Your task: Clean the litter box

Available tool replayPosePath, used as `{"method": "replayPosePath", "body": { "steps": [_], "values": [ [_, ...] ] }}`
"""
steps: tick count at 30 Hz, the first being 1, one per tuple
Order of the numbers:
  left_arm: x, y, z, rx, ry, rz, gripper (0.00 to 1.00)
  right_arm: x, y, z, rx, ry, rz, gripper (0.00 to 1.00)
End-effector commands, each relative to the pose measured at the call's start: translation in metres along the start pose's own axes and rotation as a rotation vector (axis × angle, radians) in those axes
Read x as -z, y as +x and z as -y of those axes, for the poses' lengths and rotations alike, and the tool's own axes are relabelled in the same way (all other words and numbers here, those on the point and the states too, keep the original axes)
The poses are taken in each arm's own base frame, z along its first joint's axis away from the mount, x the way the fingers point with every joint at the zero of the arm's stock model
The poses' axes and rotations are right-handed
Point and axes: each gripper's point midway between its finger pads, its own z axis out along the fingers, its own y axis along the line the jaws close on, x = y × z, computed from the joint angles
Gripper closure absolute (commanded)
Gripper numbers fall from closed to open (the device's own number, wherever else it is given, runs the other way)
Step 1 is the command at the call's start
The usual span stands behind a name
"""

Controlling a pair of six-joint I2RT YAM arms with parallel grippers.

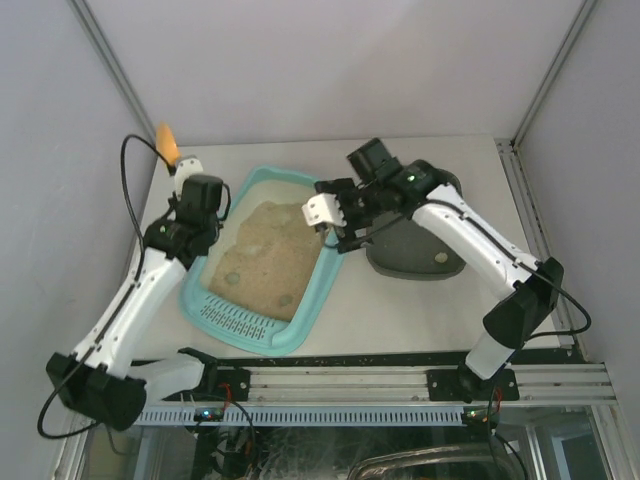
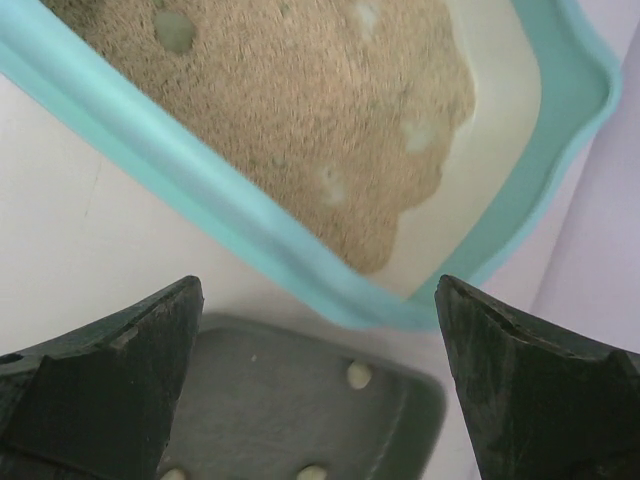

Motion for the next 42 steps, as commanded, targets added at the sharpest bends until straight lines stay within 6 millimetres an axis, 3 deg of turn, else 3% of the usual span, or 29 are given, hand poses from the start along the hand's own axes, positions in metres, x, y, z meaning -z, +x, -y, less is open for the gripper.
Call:
{"method": "replayPosePath", "body": {
  "steps": [1,5,8,11,13,16,20,25,29,32,37,42],
  "values": [
    [0.034,-0.02,0.04,0.159,0.2,-0.239,1.0,0.04,0.011,-0.006,-0.16,-0.027,0.137,0.0],
    [0.081,-0.023,0.094,0.181,0.468,-0.542,1.0,0.065,0.031,-0.002,-0.281,-0.021,0.174,0.0],
    [0.123,-0.009,0.117,0.173,0.608,-0.841,1.0,0.082,0.041,-0.001,-0.4,-0.011,0.206,0.0],
    [0.142,0.005,0.115,0.24,0.586,-0.981,1.0,0.086,0.058,-0.014,-0.491,-0.03,0.223,0.0],
    [0.152,0.031,0.111,0.262,0.547,-1.111,1.0,0.089,0.075,-0.019,-0.561,-0.029,0.262,0.0],
    [0.169,0.068,0.1,0.336,0.453,-1.258,1.0,0.094,0.103,-0.003,-0.768,0.0,0.345,0.0],
    [0.168,0.076,0.088,0.444,0.322,-1.242,1.0,0.104,0.126,0.022,-0.954,0.06,0.439,0.0],
    [0.147,0.082,0.106,0.462,0.213,-1.315,1.0,0.105,0.141,0.036,-1.058,0.064,0.514,0.0],
    [0.13,0.074,0.13,0.478,0.166,-1.328,1.0,0.098,0.141,0.033,-1.065,0.041,0.518,0.0],
    [0.126,0.086,0.14,0.488,0.107,-1.402,1.0,0.088,0.141,0.027,-1.071,0.023,0.493,0.0],
    [0.123,0.107,0.136,0.498,0.003,-1.463,1.0,0.073,0.132,0.015,-1.071,-0.009,0.455,0.0],
    [0.131,0.11,0.127,0.547,-0.051,-1.474,1.0,0.063,0.122,0.003,-1.079,-0.028,0.439,0.0]
  ]
}}
